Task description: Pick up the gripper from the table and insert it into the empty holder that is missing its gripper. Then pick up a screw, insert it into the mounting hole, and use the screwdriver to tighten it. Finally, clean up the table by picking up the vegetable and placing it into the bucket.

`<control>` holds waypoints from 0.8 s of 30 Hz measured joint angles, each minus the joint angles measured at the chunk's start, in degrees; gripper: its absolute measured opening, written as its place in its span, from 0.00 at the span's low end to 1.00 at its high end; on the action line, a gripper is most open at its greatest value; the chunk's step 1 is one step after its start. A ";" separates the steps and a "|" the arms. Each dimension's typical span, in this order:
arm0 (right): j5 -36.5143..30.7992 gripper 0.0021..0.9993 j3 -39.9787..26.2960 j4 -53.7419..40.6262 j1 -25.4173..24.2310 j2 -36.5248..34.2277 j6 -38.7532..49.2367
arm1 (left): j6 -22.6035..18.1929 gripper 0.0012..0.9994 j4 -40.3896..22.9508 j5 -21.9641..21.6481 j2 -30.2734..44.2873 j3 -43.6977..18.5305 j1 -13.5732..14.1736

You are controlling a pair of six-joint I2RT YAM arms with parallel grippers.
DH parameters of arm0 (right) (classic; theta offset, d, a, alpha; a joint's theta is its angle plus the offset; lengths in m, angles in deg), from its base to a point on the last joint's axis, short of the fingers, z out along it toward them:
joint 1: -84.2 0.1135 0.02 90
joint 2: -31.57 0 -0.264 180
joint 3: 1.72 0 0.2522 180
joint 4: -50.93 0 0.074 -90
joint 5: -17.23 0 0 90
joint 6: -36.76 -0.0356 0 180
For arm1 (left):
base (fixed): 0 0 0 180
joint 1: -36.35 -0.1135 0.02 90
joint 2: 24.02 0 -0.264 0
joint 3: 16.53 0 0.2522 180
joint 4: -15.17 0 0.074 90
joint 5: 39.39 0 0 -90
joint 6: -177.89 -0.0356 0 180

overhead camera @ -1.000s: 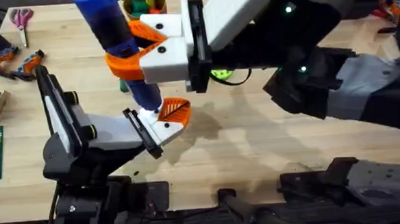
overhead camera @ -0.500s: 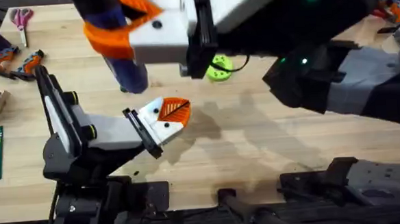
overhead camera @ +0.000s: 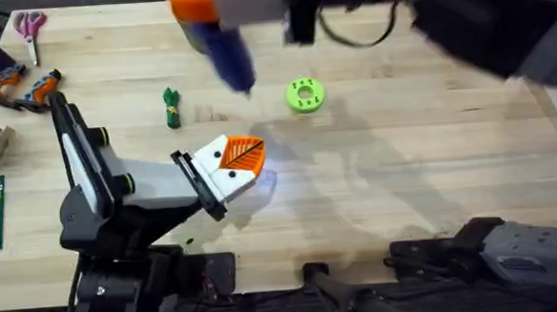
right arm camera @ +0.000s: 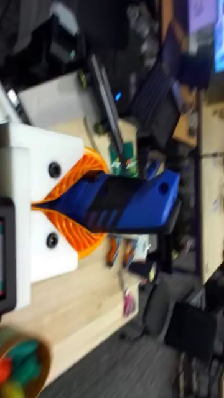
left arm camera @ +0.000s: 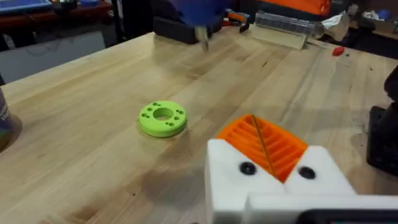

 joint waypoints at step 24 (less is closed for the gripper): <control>-27.86 0.03 -3.47 -34.42 -19.76 -1.07 59.50 | 0.00 0.00 0.00 0.00 -0.02 0.00 0.00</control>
